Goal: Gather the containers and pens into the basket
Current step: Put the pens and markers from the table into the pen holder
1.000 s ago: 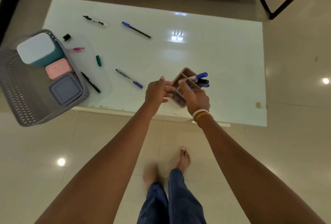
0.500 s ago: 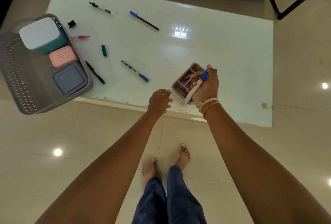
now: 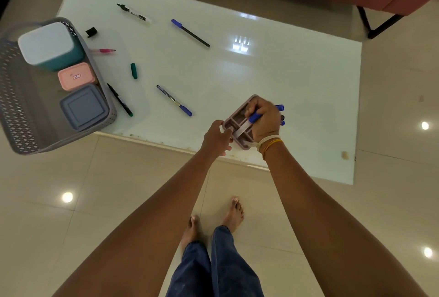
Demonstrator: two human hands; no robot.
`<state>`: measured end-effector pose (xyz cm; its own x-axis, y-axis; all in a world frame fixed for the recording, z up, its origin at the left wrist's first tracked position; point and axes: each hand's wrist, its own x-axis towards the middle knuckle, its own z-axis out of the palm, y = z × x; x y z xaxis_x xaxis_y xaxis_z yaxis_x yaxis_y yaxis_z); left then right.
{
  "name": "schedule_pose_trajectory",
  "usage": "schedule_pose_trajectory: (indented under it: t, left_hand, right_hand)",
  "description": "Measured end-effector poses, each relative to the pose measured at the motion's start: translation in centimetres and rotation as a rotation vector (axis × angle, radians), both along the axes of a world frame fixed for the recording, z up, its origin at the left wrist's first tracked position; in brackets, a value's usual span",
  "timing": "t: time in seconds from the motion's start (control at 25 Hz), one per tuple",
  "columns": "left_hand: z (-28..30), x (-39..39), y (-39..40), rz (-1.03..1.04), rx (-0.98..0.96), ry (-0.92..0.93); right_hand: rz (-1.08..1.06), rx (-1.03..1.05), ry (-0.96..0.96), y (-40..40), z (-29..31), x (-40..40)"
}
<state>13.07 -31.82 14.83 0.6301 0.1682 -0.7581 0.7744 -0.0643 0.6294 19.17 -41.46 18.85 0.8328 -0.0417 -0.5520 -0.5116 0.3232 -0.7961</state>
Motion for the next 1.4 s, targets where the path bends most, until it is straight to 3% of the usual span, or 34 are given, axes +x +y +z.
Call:
schedule_pose_trajectory:
  t: [0.12,0.28,0.4,0.52,0.68,0.92,1.0,1.08,1.2,1.28,1.4]
  left_hand:
    - [-0.2,0.0,-0.4,0.014,-0.030,0.025]
    - [-0.2,0.1,-0.6,0.091,-0.143,0.048]
    - [-0.1,0.8,-1.3,0.179,-0.074,0.020]
    - [0.4,1.9,-1.5,0.357,-0.136,0.020]
    - [-0.2,3.8,0.8,0.537,-0.168,-0.008]
    - [-0.2,8.0,6.8,0.546,-0.217,-0.037]
    - [-0.4,9.4,9.3,0.509,-0.236,0.008]
    - [-0.4,10.3,12.3,0.465,-0.232,0.048]
    - [-0.4,10.6,18.0,0.427,-0.136,0.058]
    - [-0.5,10.8,22.0,0.452,-0.094,0.073]
    - [-1.1,10.8,27.1,0.560,-0.067,0.139]
  right_hand:
    - [0.061,-0.327,0.067,-0.1,-1.0,-0.9]
    - [-0.245,-0.763,-0.036,-2.0,-2.0,-1.8]
    - [-0.216,-0.873,0.183,-2.8,-3.8,-2.3]
    - [-0.028,-0.760,0.418,-2.4,-4.7,-1.5]
    - [0.270,-0.584,0.333,0.4,-4.8,1.8]
    - [0.420,-0.550,0.263,6.4,-4.8,7.6]
    - [0.357,-0.631,0.221,8.1,-4.9,9.3]
    - [0.118,-0.819,0.142,9.9,-4.1,10.7]
    - [-0.048,-1.096,-0.179,14.2,-2.3,11.9]
    - [0.043,-1.074,-0.371,18.2,-1.5,12.5]
    - [0.375,-1.008,-0.419,24.6,-2.0,12.6]
